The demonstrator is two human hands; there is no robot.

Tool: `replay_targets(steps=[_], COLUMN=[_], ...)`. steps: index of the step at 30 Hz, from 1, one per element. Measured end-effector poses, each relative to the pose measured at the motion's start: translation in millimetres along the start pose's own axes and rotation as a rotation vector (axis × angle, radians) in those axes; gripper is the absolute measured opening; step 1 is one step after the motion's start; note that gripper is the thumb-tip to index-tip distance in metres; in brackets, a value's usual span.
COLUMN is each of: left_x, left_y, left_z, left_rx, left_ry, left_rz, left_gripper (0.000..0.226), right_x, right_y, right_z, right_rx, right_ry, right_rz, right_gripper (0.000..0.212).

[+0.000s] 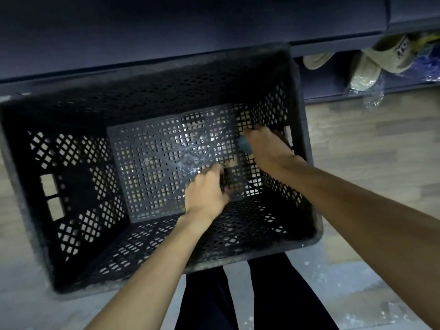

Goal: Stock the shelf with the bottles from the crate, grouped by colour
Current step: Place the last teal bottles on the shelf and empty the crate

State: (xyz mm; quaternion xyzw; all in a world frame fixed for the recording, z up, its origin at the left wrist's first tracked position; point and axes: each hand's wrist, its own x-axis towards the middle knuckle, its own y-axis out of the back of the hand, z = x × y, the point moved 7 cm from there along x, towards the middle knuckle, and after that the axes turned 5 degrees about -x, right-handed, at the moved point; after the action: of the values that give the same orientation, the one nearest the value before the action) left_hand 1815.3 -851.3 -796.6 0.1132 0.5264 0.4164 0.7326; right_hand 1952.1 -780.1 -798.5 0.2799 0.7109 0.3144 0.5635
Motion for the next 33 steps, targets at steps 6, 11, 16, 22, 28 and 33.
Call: replay_targets(steps=[6,11,16,22,28,33], left_x=[-18.5,-49.1,-99.7,-168.5,-242.9,-299.0], left_y=[56.4,127.1,184.4,250.3,326.7,403.5], left_z=[15.5,51.4,75.3,113.6,169.0,215.1], left_rx=[-0.058,-0.281,-0.316,-0.155,-0.179,-0.332], left_ry=[-0.087,-0.365,-0.482,-0.644,-0.741,-0.846], left_rz=[0.137,0.332,0.404,0.394,0.619,0.783], left_gripper=[0.046,0.063,0.067,0.069,0.061,0.057], right_x=[-47.1,-94.9,-145.8,-220.8,-291.9,-357.7], right_y=[91.1,172.4,234.5,314.4,414.8,497.5], right_z=[-9.1,-39.1,-79.5,-110.4,-132.9,-134.6], right_rx=[0.177,0.241,0.185,0.078,-0.015,0.263], right_ry=[-0.026,0.084,0.176,0.244,0.291,0.309], right_rz=[0.097,0.164,0.190,0.204,0.344,0.645], right_gripper=[0.059,0.054,0.056,0.056,0.059,0.070])
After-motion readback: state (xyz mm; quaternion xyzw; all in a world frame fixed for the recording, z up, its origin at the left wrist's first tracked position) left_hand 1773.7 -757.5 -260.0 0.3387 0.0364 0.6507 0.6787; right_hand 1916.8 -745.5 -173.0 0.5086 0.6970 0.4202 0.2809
